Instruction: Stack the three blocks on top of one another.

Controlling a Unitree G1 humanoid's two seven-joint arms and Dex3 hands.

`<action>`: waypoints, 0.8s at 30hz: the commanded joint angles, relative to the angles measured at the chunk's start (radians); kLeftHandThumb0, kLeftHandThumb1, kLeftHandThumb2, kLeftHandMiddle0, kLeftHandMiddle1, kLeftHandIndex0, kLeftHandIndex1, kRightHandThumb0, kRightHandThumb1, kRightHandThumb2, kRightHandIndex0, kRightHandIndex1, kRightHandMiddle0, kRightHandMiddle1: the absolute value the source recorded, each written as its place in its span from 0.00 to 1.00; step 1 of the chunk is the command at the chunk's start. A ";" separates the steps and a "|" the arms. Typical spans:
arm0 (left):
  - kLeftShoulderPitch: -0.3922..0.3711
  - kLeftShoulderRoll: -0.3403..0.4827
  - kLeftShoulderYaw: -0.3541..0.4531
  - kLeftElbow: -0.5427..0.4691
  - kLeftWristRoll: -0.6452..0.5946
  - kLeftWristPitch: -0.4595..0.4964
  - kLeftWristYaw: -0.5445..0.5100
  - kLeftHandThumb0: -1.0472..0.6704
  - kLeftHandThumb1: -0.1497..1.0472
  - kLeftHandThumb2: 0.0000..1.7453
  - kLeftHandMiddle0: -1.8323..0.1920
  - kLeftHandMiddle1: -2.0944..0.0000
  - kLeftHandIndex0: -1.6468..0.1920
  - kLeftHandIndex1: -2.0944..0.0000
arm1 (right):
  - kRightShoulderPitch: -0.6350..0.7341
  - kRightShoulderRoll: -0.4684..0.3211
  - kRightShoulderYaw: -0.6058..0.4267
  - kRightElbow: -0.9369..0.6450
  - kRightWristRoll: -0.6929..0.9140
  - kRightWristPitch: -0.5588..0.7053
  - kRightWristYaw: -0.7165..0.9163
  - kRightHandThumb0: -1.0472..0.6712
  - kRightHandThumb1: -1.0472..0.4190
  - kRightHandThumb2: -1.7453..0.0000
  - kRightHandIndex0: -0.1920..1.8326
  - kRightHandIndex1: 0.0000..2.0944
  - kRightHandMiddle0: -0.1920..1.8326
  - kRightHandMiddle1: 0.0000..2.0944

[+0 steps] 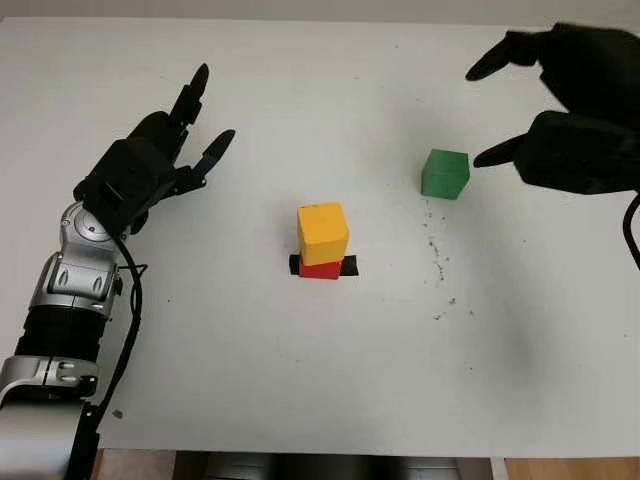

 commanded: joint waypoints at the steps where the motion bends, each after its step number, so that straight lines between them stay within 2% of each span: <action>1: 0.002 0.006 0.010 -0.017 -0.004 0.004 0.004 0.12 1.00 0.34 1.00 1.00 0.99 0.98 | 0.014 -0.022 0.020 -0.014 -0.017 0.009 0.026 0.17 0.18 0.97 0.20 0.04 0.31 0.16; 5: 0.003 0.006 0.009 -0.014 -0.002 0.000 0.006 0.12 1.00 0.34 1.00 1.00 0.99 0.98 | 0.015 -0.006 0.054 -0.004 -0.044 0.012 0.050 0.16 0.18 0.97 0.18 0.03 0.28 0.13; 15: 0.007 0.006 0.010 -0.015 -0.017 0.003 -0.017 0.12 1.00 0.33 1.00 1.00 0.99 0.98 | -0.014 0.014 0.121 0.097 -0.124 -0.039 -0.049 0.14 0.16 0.97 0.18 0.03 0.28 0.12; 24: 0.012 0.013 0.005 -0.015 -0.004 -0.004 -0.018 0.11 1.00 0.34 1.00 1.00 1.00 0.98 | -0.050 0.054 0.143 0.212 -0.140 -0.041 -0.168 0.19 0.16 0.97 0.19 0.03 0.29 0.14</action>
